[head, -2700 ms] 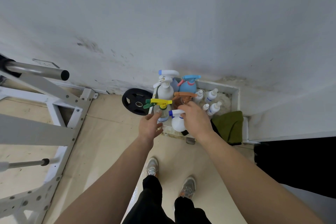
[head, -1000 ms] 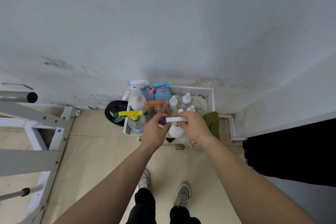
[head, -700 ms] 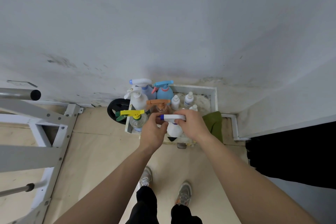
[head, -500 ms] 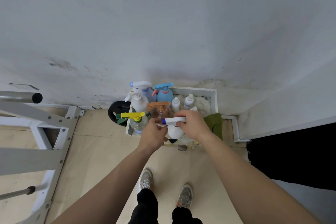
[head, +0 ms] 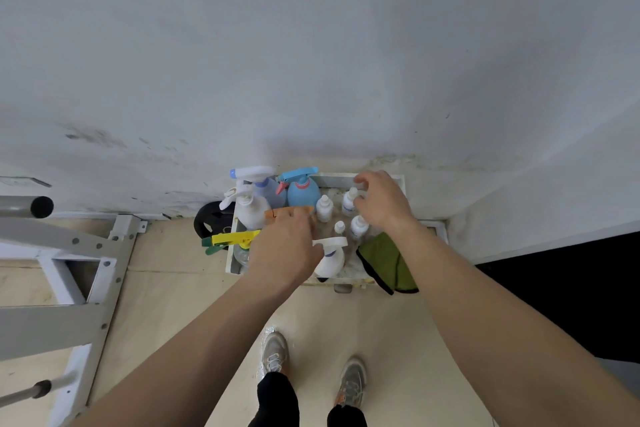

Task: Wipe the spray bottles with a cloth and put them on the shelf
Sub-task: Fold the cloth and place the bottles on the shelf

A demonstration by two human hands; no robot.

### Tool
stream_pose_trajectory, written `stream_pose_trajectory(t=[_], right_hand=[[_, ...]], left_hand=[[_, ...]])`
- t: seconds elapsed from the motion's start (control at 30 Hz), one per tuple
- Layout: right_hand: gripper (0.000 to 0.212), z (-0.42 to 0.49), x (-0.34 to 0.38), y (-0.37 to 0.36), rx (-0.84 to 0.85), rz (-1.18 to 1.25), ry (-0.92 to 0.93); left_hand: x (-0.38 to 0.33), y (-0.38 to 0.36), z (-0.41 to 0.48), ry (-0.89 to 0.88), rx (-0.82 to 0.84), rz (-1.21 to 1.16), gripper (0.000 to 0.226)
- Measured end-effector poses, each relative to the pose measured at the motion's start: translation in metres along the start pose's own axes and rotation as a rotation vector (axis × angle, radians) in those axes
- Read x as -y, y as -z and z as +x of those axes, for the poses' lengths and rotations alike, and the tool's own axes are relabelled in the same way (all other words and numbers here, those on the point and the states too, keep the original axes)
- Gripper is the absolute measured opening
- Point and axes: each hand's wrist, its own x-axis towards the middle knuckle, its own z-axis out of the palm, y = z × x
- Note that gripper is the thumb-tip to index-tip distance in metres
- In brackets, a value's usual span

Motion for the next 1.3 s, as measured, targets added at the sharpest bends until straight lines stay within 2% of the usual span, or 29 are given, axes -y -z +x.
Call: stream_pose_trajectory(t=[0.1,0.2,0.37,0.43,0.7,0.93,1.13,1.3], right_hand=[[0.041,0.021,-0.003,-0.013,0.078,-0.107,-0.017],[0.022,0.033,-0.01,-0.023,0.089,-0.139,-0.022],[0.017,0.049,-0.023,-0.034,0.072,-0.061,-0.04],[0.016,0.049,-0.027,-0.032,0.068,-0.035,-0.047],[0.022,0.042,-0.066,0.004,-0.143,-0.053,-0.055],[0.031,0.052,-0.084,0.009,-0.175,-0.107,-0.106],[0.023,0.058,-0.081,0.012,-0.169,-0.083,-0.121],[0.028,0.059,-0.089,0.012,-0.173,-0.015,-0.144]], left_hand=[[-0.016,0.02,0.03,-0.058,-0.084,-0.035,0.031],[-0.037,0.028,0.073,-0.14,-0.078,0.015,0.018],[-0.063,0.0,0.115,-0.224,0.074,0.414,0.027],[-0.062,-0.012,0.119,-0.223,0.097,0.491,0.025],[-0.056,-0.023,0.127,-0.254,0.059,0.537,0.024],[-0.066,-0.02,0.142,-0.359,-0.011,0.539,0.025],[-0.095,-0.023,0.156,-0.376,0.031,0.438,0.021],[-0.116,-0.032,0.169,-0.421,0.01,0.399,0.023]])
